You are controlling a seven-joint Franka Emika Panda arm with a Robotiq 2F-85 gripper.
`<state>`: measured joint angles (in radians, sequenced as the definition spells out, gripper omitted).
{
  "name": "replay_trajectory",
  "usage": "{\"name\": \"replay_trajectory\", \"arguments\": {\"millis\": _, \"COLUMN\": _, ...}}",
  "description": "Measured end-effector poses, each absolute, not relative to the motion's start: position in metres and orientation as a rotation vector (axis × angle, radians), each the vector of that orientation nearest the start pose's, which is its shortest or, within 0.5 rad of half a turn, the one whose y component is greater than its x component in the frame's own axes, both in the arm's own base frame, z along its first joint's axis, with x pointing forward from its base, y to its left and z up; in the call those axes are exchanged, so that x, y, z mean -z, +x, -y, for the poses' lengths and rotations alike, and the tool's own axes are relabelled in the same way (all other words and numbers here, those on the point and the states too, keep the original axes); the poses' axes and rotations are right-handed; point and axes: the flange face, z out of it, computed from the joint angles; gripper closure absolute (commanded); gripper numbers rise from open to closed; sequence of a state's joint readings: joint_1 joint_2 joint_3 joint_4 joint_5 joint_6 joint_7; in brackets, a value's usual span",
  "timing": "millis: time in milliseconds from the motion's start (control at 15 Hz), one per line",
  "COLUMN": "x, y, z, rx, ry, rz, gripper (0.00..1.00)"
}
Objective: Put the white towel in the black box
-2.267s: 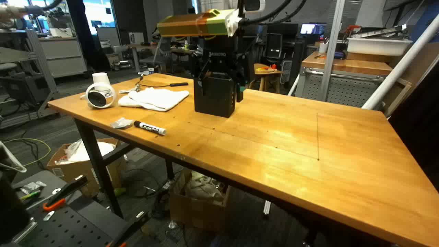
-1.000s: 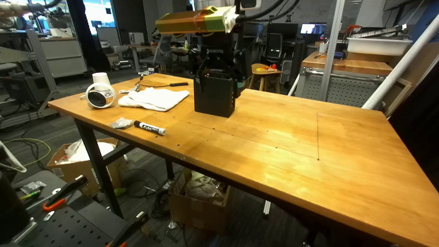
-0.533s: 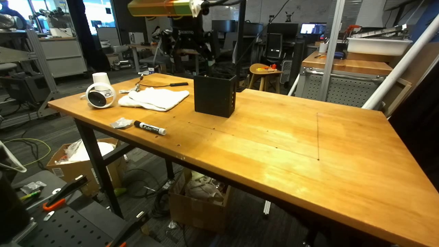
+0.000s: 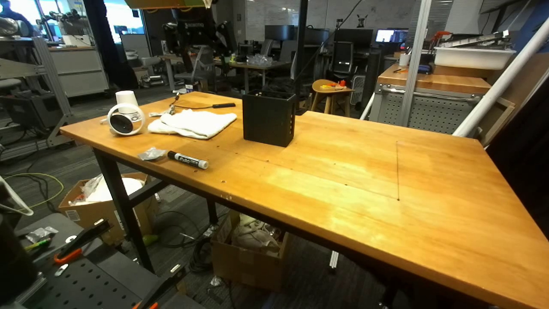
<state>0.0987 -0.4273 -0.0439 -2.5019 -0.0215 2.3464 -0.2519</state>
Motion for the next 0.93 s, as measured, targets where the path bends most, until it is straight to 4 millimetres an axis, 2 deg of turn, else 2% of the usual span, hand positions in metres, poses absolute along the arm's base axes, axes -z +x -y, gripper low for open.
{"name": "replay_trajectory", "arguments": {"millis": 333, "x": -0.472, "y": 0.435, "z": -0.096, "rx": 0.553, "ry": -3.031, "rz": 0.781, "gripper": 0.00}}
{"name": "replay_trajectory", "arguments": {"millis": 533, "x": -0.475, "y": 0.443, "z": -0.139, "rx": 0.621, "ry": -2.976, "rz": 0.938, "gripper": 0.00}}
{"name": "replay_trajectory", "arguments": {"millis": 733, "x": -0.472, "y": 0.462, "z": -0.175, "rx": 0.667, "ry": -2.924, "rz": 1.044, "gripper": 0.00}}
{"name": "replay_trajectory", "arguments": {"millis": 933, "x": -0.463, "y": 0.490, "z": -0.201, "rx": 0.684, "ry": -2.889, "rz": 1.108, "gripper": 0.00}}
